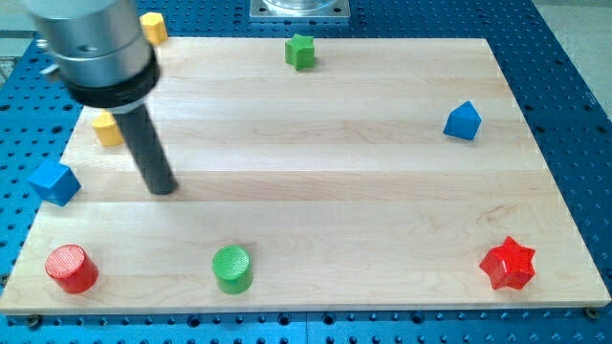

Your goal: Slide the yellow heart slightly to the left

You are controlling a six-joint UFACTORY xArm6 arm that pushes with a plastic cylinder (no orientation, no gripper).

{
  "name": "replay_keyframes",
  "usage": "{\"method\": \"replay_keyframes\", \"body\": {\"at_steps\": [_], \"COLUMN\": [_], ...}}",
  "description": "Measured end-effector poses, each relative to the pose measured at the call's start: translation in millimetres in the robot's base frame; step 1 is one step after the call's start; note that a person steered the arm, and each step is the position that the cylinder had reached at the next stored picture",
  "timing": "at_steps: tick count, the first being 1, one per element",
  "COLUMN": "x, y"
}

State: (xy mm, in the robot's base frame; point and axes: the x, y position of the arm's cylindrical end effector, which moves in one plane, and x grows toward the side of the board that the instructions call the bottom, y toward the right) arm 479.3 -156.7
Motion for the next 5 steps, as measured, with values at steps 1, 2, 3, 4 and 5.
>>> {"method": "replay_keyframes", "body": {"at_steps": [1, 2, 3, 4, 5], "x": [-82.0, -88.2, -83.5, -139.2, -186.8], "y": [-15.3, -68.0, -68.2, -57.6, -108.3]}}
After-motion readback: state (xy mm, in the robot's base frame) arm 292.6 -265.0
